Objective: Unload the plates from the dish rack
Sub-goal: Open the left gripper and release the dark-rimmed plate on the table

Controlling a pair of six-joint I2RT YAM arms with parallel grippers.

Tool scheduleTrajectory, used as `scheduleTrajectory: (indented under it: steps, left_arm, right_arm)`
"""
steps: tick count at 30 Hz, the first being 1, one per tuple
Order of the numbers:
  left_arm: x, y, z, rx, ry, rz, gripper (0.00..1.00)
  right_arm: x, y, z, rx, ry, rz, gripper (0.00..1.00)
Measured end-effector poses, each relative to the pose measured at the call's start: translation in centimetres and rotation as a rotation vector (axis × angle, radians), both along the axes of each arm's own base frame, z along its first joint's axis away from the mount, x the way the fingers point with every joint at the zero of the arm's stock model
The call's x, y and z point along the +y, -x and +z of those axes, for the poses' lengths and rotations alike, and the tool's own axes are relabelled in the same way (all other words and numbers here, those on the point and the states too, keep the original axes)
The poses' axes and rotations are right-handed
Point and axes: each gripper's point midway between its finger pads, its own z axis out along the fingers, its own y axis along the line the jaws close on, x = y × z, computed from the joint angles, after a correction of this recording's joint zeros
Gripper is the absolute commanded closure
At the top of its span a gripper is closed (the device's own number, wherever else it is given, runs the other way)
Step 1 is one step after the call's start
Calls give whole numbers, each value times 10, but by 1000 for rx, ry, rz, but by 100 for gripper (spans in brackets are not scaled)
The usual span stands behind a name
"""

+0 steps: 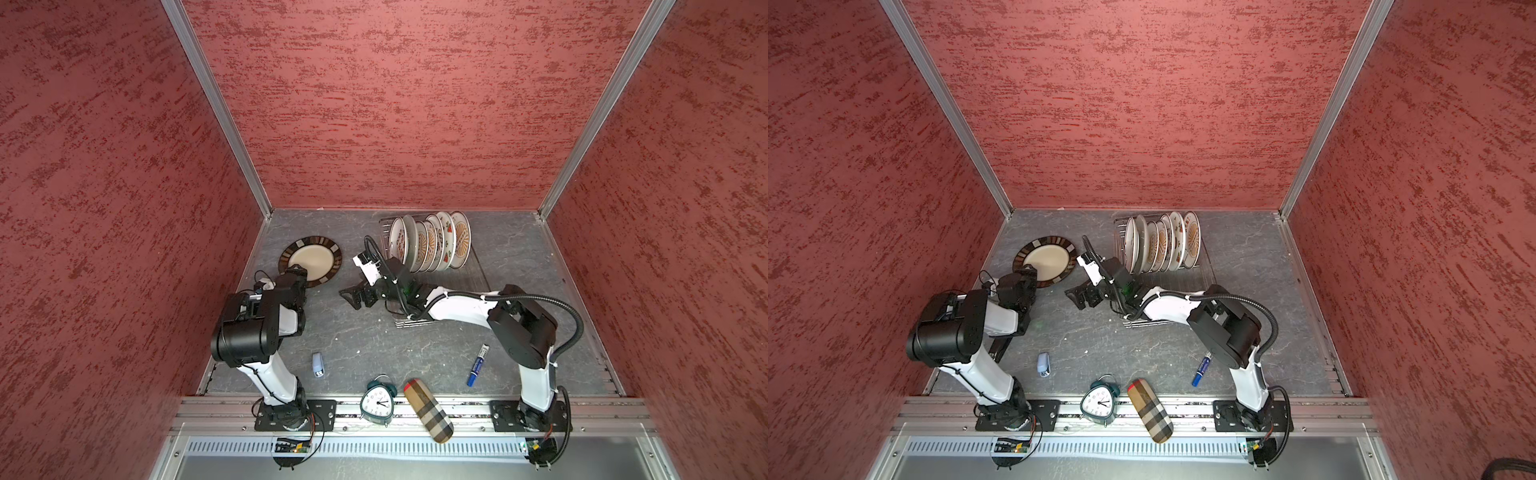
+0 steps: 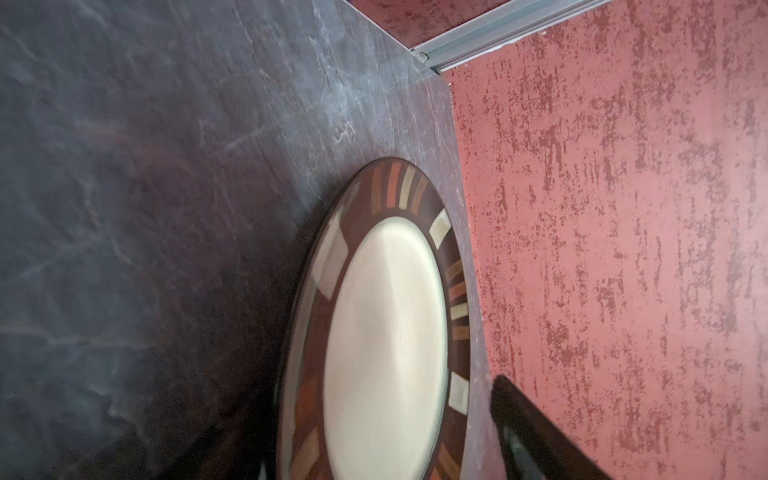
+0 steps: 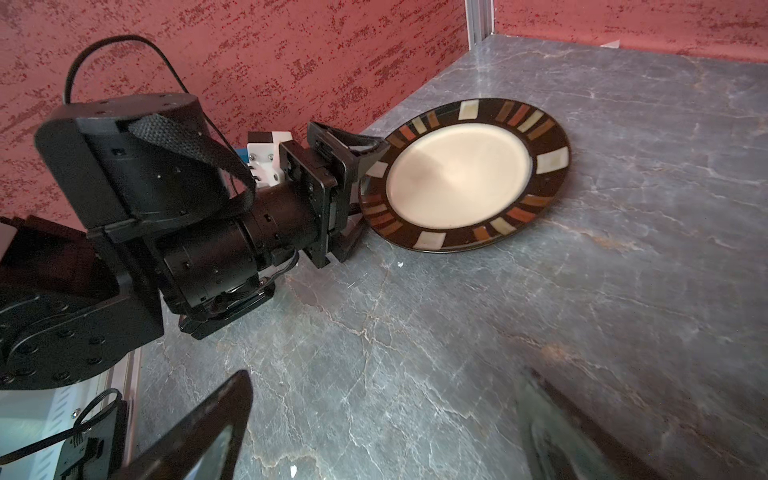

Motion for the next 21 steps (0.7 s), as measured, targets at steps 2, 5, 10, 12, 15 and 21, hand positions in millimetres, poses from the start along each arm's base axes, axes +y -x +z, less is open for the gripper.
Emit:
scheduleTrajectory:
  steps: [2, 5, 10, 12, 15, 21]
  left_arm:
    - [1, 5, 2, -4, -2, 6, 1]
    - [2, 10, 8, -21, -4, 11, 1]
    - [3, 19, 21, -60, -7, 14, 1]
    - [2, 24, 31, -85, -5, 8, 1]
    - [0, 31, 44, -107, -8, 5, 1]
    - [-1, 44, 67, -141, -16, 2, 0]
  right_arm:
    - [0, 1, 0, 6, -3, 0, 1]
    - [3, 6, 1, 16, -5, 14, 1]
    - [2, 11, 1, 26, 1, 18, 1]
    - [0, 14, 2, 27, 2, 20, 1]
    - [-3, 20, 3, 33, 2, 23, 1]
    - [-7, 44, 20, 17, -16, 51, 1]
